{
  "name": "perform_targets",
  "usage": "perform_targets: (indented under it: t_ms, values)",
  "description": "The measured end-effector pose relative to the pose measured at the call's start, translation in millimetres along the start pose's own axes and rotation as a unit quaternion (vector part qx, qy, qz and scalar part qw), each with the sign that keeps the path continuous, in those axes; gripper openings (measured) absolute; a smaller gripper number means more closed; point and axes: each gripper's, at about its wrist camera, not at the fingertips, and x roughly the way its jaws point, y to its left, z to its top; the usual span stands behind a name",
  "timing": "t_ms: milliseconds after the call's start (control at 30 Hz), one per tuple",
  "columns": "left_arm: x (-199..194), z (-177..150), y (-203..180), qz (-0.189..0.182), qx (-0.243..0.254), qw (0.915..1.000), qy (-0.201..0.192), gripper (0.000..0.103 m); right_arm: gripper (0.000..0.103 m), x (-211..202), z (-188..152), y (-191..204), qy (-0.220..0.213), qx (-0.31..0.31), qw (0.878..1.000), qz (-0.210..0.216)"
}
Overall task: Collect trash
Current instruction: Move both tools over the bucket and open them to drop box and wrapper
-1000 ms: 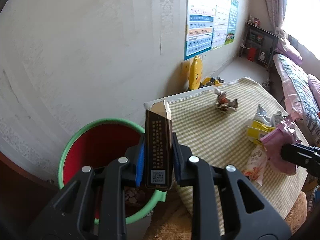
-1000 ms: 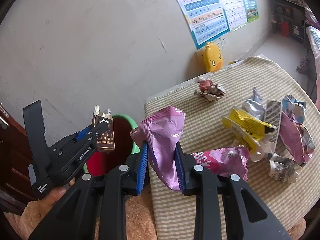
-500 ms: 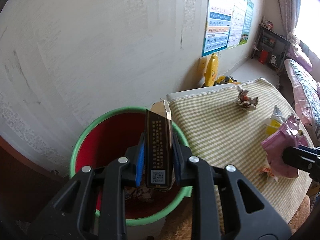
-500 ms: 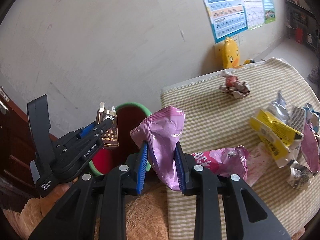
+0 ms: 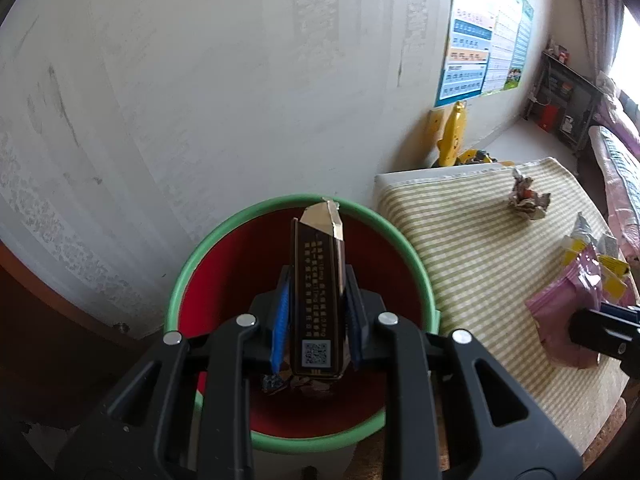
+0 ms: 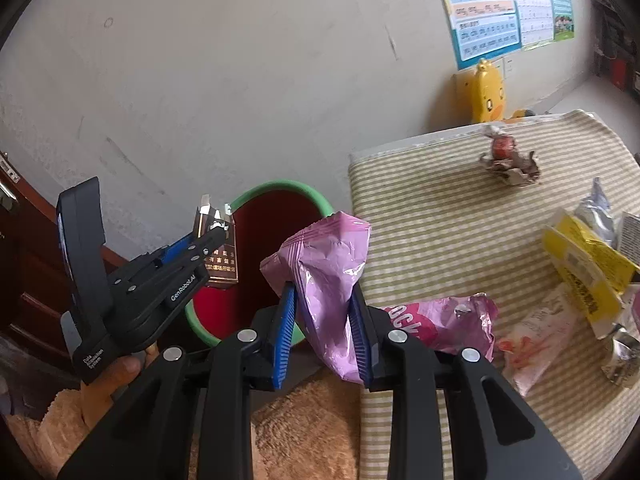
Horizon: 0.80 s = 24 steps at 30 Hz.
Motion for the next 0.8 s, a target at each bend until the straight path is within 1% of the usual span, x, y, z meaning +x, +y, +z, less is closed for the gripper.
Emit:
perform_targets:
  t_ms: [100, 233, 333, 600, 667, 733, 767, 800]
  values:
    - [4, -1, 10, 0.007, -0.007, 0.9999, 0.003, 0.023, 0.030, 10, 4, 7, 0.005, -0.004, 1.000, 0.009]
    - [9, -4, 23, 0.020, -0.017, 0.9996, 0.007, 0.023, 0.030, 24, 12, 16, 0.012, -0.005, 1.000, 0.025]
    - [13, -8, 32, 0.027, -0.025, 0.9992, 0.015, 0.023, 0.030, 36, 17, 25, 0.019, -0.018, 0.999, 0.029]
    - [22, -15, 47, 0.032, -0.037, 0.9982, 0.033, 0.023, 0.030, 60, 35, 49, 0.018, -0.045, 0.998, 0.036]
    - [24, -15, 49, 0.030, -0.040, 0.9980, 0.038, 0.023, 0.031, 63, 41, 53, 0.016, -0.043, 0.998, 0.047]
    - [26, -16, 50, 0.028, -0.041, 0.9979, 0.042, 0.024, 0.037, 66, 45, 56, 0.014, -0.036, 0.997, 0.060]
    - [26, -16, 49, 0.029, -0.041, 0.9978, 0.044, 0.027, 0.045, 67, 46, 56, 0.013, -0.032, 0.997, 0.065]
    - [26, -16, 49, 0.030, -0.041, 0.9977, 0.044, 0.038, 0.050, 67, 48, 56, 0.013, -0.028, 0.997, 0.067]
